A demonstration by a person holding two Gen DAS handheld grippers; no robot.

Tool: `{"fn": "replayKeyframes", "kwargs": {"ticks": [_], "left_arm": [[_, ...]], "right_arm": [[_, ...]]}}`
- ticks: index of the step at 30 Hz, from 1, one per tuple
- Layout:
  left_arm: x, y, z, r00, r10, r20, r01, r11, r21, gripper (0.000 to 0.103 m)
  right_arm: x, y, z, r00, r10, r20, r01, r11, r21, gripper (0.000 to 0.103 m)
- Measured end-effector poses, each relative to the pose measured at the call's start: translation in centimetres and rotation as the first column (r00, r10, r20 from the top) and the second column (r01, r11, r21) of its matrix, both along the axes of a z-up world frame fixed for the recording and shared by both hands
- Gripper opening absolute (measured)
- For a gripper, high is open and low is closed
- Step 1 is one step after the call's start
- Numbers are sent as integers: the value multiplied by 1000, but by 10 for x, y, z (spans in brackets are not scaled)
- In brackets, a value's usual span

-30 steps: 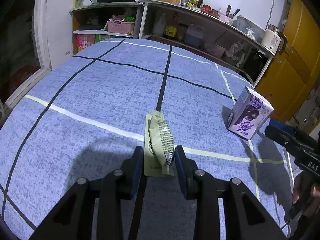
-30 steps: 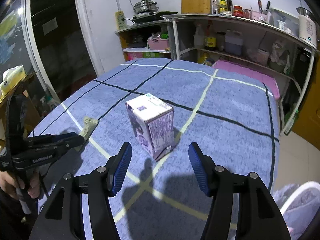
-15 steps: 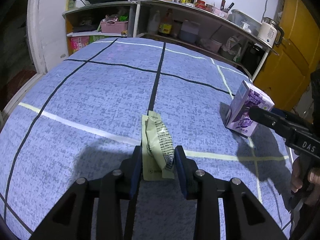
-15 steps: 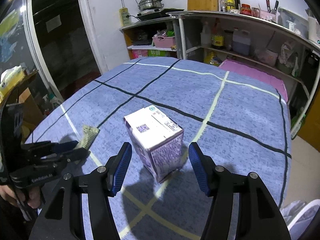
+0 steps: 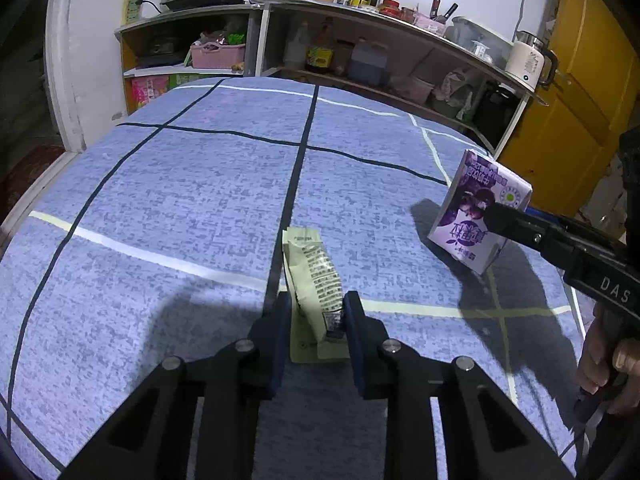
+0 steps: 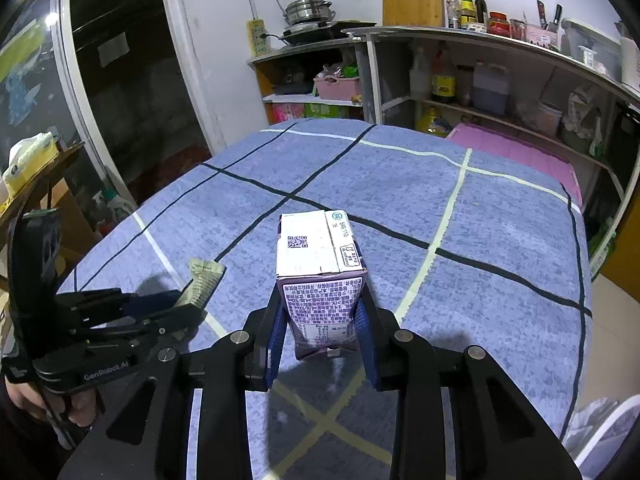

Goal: Collect trash
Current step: 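Carry the green wrapper and milk box over the bin with both tools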

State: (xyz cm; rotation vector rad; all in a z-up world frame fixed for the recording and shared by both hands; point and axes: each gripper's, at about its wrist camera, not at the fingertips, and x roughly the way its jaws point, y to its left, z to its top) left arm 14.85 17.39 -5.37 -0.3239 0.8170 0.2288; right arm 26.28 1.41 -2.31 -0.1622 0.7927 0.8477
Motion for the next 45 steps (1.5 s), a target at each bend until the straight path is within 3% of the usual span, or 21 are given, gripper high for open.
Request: {"fn": "replayKeyframes", "kwargs": {"ticks": [11,25,37,45], "left_arm": [[-13,-19,13,997,-50,56,51,999,-6,26],[-19,-72,39,980,-162,115,163,987,1,26],[-4,-139,61,939,-308,155,309,951,16,26],[16,-187,65,900,-407,158,410,912,13,26]], "right_arm": [[-19,-29,16,998,-66,2,66,997,44,33],[-54,-98,37,981,-193,-3,193,977,91,33],[-77,-169,44,947,-322,1,320,941,106,33],[-84,-226,46,907,-421,-2,418,901,114,33]]}}
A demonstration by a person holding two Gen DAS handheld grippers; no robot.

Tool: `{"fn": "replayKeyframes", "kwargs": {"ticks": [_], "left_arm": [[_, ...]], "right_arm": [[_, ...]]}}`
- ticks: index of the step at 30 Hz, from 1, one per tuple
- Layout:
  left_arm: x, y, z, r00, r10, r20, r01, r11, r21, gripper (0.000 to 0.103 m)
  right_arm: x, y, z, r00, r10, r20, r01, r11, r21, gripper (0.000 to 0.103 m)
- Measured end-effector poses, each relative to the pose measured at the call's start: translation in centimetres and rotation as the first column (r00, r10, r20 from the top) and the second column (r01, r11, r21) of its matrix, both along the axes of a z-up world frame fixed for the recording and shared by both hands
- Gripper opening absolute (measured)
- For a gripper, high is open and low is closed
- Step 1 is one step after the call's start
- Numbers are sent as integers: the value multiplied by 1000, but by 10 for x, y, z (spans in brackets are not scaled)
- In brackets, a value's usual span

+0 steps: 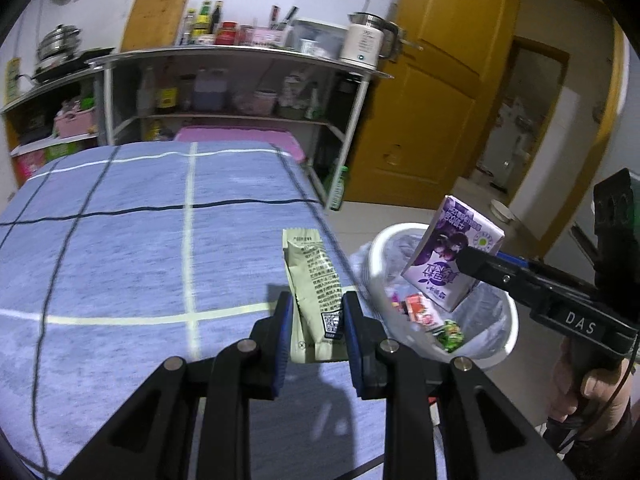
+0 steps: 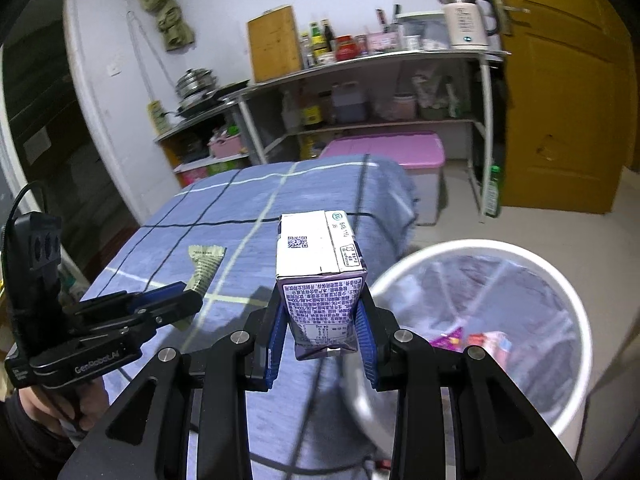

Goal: Collect trash
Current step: 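Carry the green wrapper and milk box over the bin with both tools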

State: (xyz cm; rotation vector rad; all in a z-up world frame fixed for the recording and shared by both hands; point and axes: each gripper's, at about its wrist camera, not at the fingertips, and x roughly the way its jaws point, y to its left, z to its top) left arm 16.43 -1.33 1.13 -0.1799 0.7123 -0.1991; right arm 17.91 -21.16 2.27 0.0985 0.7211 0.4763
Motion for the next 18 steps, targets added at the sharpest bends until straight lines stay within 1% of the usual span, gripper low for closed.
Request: {"fn": "replayKeyframes", "kwargs": {"ticks": [10,18], "left_arm": [[28,-51,-8,993,-118,-20,118,993,-11,26],[40,-77,-15,984,-172,-39,172,985,-6,26]], "right_arm": [[1,-57,-9,992,-121,-28,121,993,7,33],[8,-82,-23,982,-177,-64,176,984,-11,33]]}}
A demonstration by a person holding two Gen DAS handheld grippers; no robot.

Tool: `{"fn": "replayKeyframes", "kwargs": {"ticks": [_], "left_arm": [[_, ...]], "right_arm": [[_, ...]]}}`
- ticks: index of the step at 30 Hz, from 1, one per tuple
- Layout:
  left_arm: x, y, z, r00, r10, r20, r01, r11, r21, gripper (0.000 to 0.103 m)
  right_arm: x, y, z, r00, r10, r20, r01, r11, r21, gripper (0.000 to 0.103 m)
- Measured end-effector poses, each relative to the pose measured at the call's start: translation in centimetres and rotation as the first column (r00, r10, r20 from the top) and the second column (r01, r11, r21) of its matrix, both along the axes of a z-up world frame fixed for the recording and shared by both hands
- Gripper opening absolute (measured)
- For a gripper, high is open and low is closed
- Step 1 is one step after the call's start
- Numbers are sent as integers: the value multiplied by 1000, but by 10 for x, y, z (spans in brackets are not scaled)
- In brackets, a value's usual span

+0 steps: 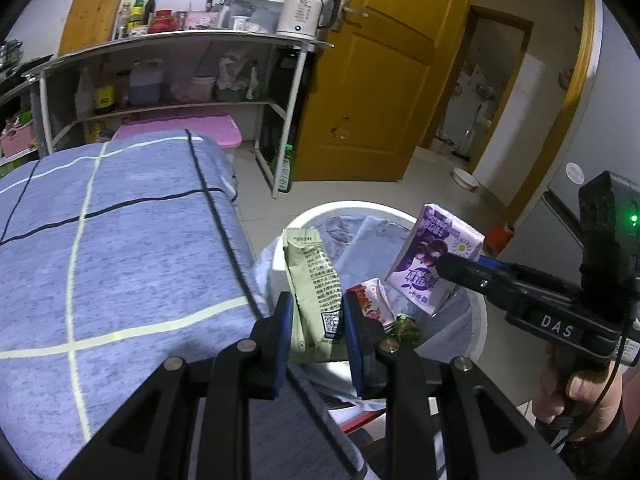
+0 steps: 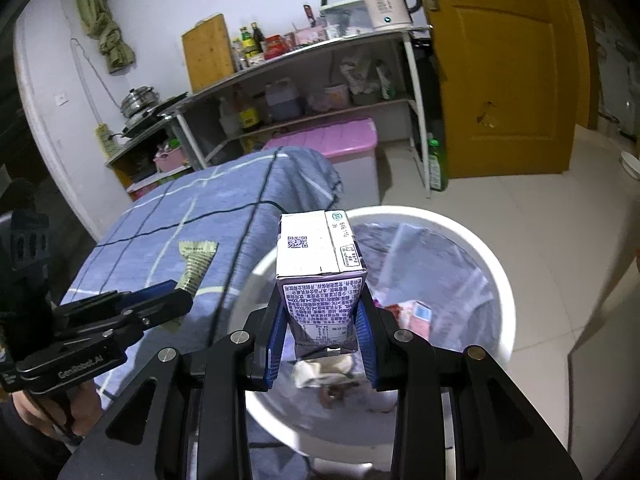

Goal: Collect trash
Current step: 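Carry the green wrapper and milk box over the bin with both tools, then open the right tool to drop the milk box while the left tool releases the wrapper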

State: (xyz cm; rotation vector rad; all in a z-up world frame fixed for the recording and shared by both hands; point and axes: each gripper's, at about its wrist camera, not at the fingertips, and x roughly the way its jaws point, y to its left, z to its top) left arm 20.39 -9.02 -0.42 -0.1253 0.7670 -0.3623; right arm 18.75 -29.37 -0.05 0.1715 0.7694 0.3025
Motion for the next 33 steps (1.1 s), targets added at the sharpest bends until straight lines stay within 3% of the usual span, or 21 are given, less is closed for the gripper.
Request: {"fn": "replayKeyframes", "kwargs": {"ticks": [19,33], "left_arm": [[29,-40,-26,993,-95,-67,95,995,8,28],[27,-42,-26,996,-77,-55,78,997,26,32]], "right_arm": [[11,-28,-23,996,-50,-70,47,998,-44,34],[11,-29,-28,996,-48,-72,45,998,-49,34]]}}
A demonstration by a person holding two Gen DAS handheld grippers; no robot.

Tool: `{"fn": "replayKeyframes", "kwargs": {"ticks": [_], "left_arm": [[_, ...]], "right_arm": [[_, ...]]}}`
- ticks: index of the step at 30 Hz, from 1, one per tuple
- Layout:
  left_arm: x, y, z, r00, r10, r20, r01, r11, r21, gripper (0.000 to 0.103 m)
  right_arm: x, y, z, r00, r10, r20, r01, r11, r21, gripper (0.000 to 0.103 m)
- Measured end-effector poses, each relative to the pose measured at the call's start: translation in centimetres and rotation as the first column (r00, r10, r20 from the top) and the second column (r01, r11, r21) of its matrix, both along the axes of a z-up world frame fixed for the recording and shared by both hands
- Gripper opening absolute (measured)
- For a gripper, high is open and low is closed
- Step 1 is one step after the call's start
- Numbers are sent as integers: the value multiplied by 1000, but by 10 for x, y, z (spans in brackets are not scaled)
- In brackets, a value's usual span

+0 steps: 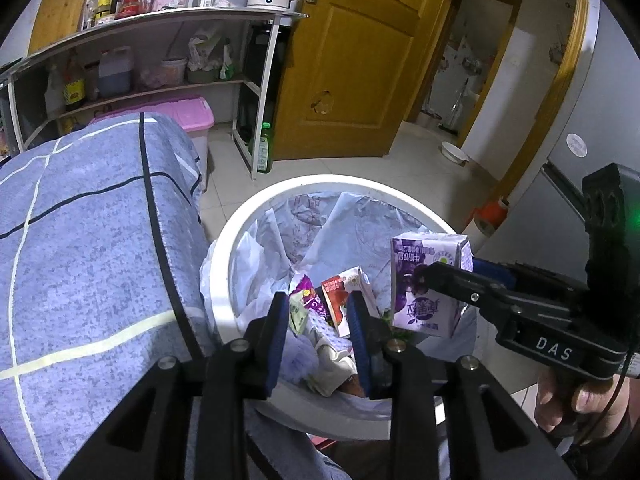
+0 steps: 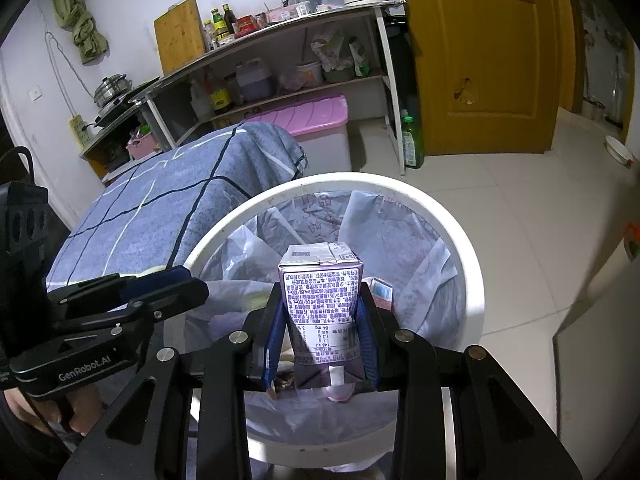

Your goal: Collect trash

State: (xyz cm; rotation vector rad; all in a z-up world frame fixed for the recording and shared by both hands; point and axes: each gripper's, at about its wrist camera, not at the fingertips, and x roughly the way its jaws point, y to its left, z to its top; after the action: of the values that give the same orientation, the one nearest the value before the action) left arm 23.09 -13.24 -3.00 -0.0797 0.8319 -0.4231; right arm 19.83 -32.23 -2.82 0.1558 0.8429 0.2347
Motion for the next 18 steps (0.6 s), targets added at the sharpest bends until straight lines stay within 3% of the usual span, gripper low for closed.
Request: {"fn": "replayKeyframes", "kwargs": {"ticks": [7,11,18], "left_arm": [[-8,8,7,1000,8,16,-8,1000,-8,32],[-14,11,11,1000,17,24,-16,1000,-12,33],[-24,20,19,999,27,42,-26,999,-23,35]], "right_arm": [[-6,2,6,1000,-1,14,1,1000,-7,36],[-9,4,10,1000,1,23,0,1000,-11,43],[-19,9,18,999,4,40,-3,1000,-18,44]]}}
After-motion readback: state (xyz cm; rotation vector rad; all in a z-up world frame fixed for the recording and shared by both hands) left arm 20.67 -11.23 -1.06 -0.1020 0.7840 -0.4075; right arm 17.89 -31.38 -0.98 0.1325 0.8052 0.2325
